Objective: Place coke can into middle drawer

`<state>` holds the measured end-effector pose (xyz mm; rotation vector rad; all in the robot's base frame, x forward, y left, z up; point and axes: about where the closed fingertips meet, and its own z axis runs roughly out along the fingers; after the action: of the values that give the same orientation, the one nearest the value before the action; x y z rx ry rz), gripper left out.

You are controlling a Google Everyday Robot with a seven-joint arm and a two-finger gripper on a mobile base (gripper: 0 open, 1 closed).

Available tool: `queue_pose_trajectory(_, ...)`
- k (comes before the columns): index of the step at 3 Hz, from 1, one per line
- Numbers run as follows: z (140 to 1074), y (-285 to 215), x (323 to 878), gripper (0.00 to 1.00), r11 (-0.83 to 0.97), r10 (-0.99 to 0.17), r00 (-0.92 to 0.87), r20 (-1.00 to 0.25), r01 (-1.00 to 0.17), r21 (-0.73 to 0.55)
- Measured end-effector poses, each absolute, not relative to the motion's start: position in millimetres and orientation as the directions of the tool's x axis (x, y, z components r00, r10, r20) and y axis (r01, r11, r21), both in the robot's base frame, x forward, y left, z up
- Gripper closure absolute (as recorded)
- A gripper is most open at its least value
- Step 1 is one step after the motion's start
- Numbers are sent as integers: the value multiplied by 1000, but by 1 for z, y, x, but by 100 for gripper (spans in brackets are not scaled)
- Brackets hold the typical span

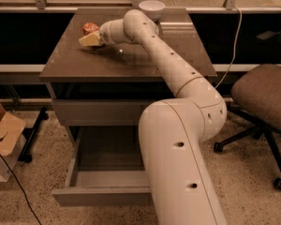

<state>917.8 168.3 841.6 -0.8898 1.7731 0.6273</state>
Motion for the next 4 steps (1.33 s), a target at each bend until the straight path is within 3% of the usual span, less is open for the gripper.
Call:
queue_pose_trajectory(3,880,126,853,100,512,-389,-118,-914,-852,-108)
queue_pose_trajectory(4,873,89,786,100,427,-461,-133,-878,-900,-88)
